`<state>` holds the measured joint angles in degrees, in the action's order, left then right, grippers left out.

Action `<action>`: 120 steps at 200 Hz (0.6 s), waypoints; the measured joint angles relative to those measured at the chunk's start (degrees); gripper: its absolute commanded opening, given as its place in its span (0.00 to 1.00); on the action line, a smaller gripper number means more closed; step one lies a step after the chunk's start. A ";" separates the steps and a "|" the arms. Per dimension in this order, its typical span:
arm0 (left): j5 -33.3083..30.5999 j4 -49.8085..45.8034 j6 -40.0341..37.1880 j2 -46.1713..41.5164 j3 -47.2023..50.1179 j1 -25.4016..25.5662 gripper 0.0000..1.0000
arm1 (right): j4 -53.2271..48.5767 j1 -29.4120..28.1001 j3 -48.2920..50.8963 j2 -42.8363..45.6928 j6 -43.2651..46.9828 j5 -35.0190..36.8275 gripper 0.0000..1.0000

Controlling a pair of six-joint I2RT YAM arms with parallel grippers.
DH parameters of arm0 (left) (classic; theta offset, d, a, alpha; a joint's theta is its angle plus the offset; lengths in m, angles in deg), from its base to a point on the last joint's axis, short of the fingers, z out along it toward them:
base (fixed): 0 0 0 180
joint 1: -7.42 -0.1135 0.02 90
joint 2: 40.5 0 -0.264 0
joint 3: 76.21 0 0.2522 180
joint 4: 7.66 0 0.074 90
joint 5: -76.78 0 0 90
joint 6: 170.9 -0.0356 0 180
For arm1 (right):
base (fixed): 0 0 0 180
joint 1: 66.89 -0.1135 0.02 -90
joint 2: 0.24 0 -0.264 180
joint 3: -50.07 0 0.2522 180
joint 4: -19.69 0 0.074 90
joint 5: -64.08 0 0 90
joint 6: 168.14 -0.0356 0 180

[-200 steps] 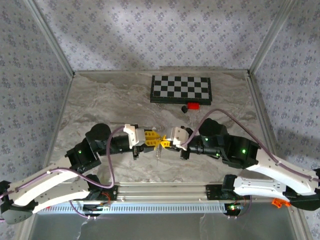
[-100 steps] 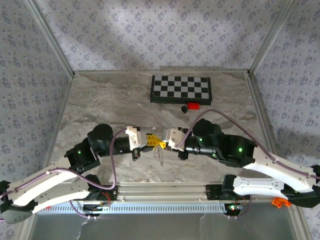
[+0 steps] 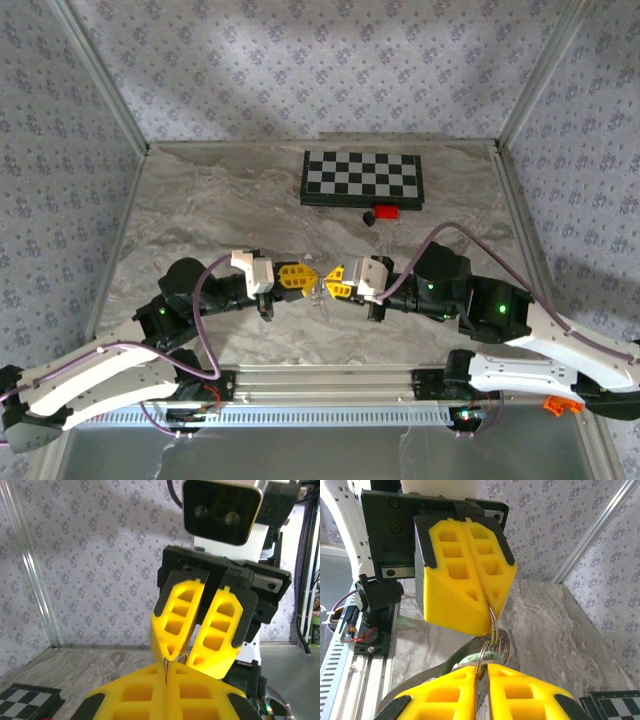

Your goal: Put the keys on the keyring

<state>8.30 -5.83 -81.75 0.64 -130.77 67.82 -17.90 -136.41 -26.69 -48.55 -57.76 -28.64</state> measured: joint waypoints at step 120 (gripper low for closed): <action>-0.15 5.09 2.47 -0.28 1.99 0.00 0.00 | 0.83 -3.74 0.22 -2.14 1.11 3.69 0.21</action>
<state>8.15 -0.74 -79.28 0.36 -128.78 67.82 -17.07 -140.15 -26.47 -50.69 -56.64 -24.94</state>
